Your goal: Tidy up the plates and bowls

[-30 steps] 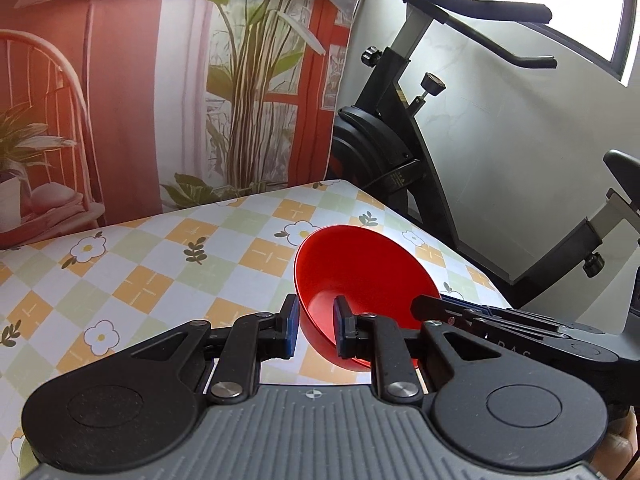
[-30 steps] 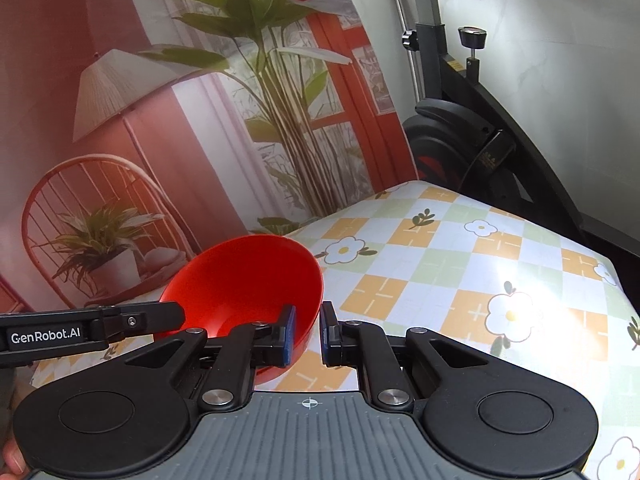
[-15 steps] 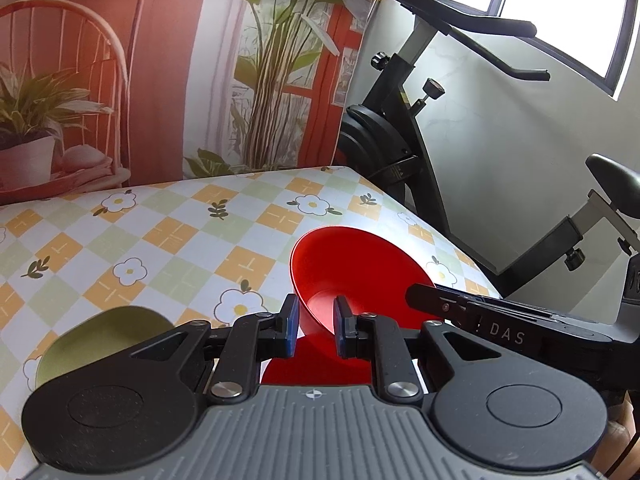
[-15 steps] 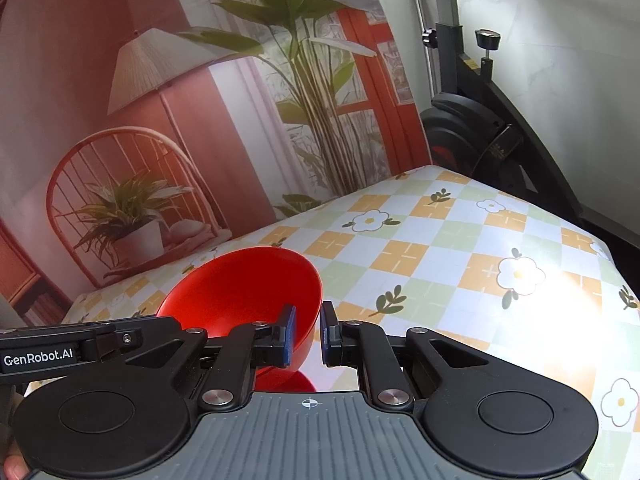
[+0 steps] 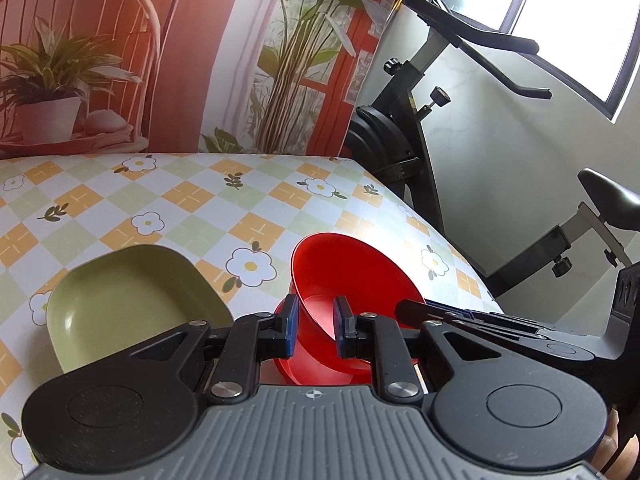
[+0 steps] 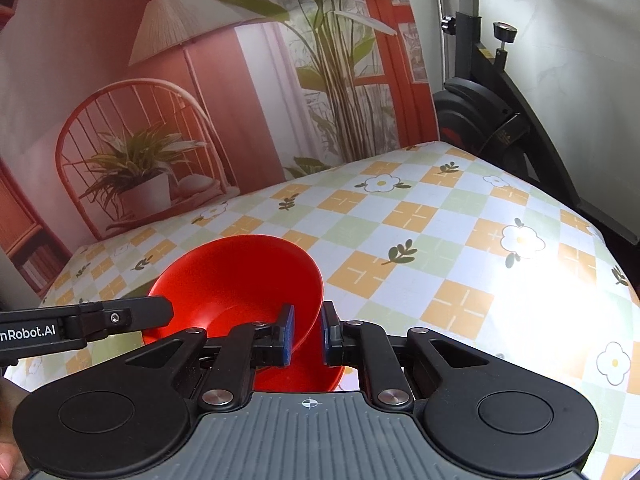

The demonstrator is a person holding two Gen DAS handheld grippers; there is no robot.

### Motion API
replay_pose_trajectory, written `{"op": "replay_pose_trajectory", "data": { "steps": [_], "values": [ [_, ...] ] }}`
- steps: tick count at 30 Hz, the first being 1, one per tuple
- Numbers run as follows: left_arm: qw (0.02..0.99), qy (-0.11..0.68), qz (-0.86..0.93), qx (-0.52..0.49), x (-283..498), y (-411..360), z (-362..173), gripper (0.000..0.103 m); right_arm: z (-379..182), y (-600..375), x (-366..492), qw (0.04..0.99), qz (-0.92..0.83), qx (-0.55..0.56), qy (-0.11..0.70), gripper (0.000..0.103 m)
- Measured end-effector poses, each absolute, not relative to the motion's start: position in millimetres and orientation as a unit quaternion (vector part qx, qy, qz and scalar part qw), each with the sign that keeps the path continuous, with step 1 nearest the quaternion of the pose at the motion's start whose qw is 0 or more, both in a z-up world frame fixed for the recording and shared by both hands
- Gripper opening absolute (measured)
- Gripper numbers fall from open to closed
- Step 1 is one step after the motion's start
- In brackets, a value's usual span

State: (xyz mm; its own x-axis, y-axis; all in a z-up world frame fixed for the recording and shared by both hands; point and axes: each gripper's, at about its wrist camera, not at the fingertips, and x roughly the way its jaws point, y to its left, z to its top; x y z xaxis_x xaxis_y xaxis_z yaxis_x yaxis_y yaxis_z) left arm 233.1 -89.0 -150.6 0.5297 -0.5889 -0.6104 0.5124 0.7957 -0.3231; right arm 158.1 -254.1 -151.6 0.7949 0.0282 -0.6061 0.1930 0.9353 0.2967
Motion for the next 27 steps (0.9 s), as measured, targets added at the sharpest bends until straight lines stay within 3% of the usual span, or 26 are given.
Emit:
{"op": "replay_pose_trajectory", "data": {
  "steps": [27],
  "values": [
    [0.858,0.403,-0.315,-0.036,229.8,-92.3,-176.6,0.02,-171.5,-260.4,163.3,0.922,-0.048,0.178,0.341,0.016]
  ]
}}
